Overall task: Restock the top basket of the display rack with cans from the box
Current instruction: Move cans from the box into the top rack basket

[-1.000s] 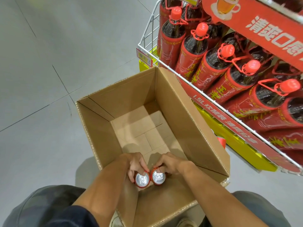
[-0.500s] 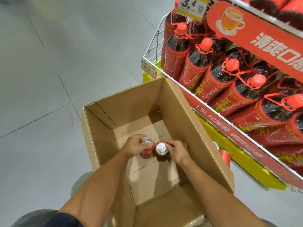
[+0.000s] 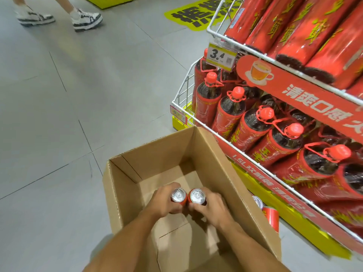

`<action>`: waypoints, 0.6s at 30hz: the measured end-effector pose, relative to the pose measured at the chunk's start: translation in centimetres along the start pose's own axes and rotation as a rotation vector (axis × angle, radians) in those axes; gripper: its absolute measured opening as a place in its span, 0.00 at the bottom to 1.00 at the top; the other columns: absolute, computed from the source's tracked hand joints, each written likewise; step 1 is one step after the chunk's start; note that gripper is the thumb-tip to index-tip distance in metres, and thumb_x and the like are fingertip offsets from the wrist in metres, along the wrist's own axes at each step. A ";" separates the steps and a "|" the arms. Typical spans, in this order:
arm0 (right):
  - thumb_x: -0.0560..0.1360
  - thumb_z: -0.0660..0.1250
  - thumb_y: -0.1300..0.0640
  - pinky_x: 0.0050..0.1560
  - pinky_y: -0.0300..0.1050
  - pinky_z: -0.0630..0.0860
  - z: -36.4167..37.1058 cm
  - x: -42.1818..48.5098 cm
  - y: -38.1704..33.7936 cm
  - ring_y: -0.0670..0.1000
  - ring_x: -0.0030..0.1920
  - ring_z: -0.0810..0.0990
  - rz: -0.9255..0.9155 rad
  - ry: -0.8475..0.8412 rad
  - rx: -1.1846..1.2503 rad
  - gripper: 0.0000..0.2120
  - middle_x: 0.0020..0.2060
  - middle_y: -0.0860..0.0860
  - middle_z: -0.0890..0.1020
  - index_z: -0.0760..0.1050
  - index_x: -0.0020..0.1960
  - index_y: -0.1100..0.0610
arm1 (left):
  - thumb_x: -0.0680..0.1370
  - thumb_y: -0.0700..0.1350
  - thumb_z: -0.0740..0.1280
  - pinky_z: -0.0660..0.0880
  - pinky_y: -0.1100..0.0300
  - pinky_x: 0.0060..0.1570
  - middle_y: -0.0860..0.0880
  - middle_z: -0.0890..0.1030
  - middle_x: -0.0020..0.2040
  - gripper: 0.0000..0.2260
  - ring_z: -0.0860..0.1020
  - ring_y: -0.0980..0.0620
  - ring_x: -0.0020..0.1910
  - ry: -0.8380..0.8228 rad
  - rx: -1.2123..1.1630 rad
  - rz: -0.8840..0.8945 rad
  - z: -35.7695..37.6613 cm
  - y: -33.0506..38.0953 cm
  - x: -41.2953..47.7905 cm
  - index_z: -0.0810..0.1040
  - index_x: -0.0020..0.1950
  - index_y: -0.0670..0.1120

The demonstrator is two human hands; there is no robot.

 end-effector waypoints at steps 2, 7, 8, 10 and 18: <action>0.67 0.74 0.39 0.49 0.45 0.80 -2.8 -1.9 -2.9 0.44 0.44 0.82 -0.045 0.041 -0.016 0.20 0.43 0.43 0.85 0.78 0.55 0.46 | 0.59 0.47 0.77 0.82 0.47 0.41 0.51 0.84 0.42 0.19 0.83 0.48 0.43 -0.009 -0.013 0.054 -2.9 3.0 -1.6 0.80 0.48 0.52; 0.66 0.74 0.38 0.41 0.43 0.76 -14.2 -9.6 -15.1 0.46 0.40 0.77 -0.118 0.130 -0.054 0.18 0.38 0.43 0.81 0.76 0.51 0.45 | 0.60 0.51 0.79 0.79 0.49 0.54 0.57 0.84 0.50 0.23 0.82 0.55 0.50 0.030 0.019 0.228 -13.5 15.8 -8.3 0.80 0.54 0.57; 0.65 0.74 0.37 0.39 0.43 0.75 -17.1 -11.5 -17.9 0.46 0.38 0.75 -0.130 0.155 -0.071 0.19 0.37 0.44 0.80 0.76 0.50 0.45 | 0.61 0.52 0.79 0.79 0.50 0.56 0.58 0.84 0.50 0.24 0.82 0.57 0.51 0.037 0.015 0.250 -15.9 19.1 -10.1 0.80 0.55 0.58; 0.65 0.74 0.35 0.41 0.44 0.77 -23.5 -15.4 -23.5 0.47 0.37 0.76 -0.158 0.217 -0.100 0.21 0.39 0.45 0.83 0.78 0.53 0.45 | 0.61 0.53 0.79 0.79 0.52 0.57 0.59 0.84 0.51 0.24 0.82 0.58 0.52 0.035 0.014 0.303 -20.8 26.4 -13.9 0.80 0.56 0.59; 0.64 0.75 0.32 0.53 0.41 0.78 -51.1 -32.9 -44.6 0.36 0.46 0.82 -0.216 0.516 -0.069 0.24 0.45 0.30 0.83 0.77 0.58 0.35 | 0.61 0.49 0.82 0.81 0.56 0.49 0.55 0.84 0.48 0.23 0.83 0.54 0.47 0.054 -0.101 0.587 -37.2 57.7 -28.3 0.81 0.54 0.52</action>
Point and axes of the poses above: each hand's wrist, its own x-axis towards the middle knuckle, its own z-axis out of the palm, y = z × x, the point moved 1 cm from there along x, towards the middle knuckle
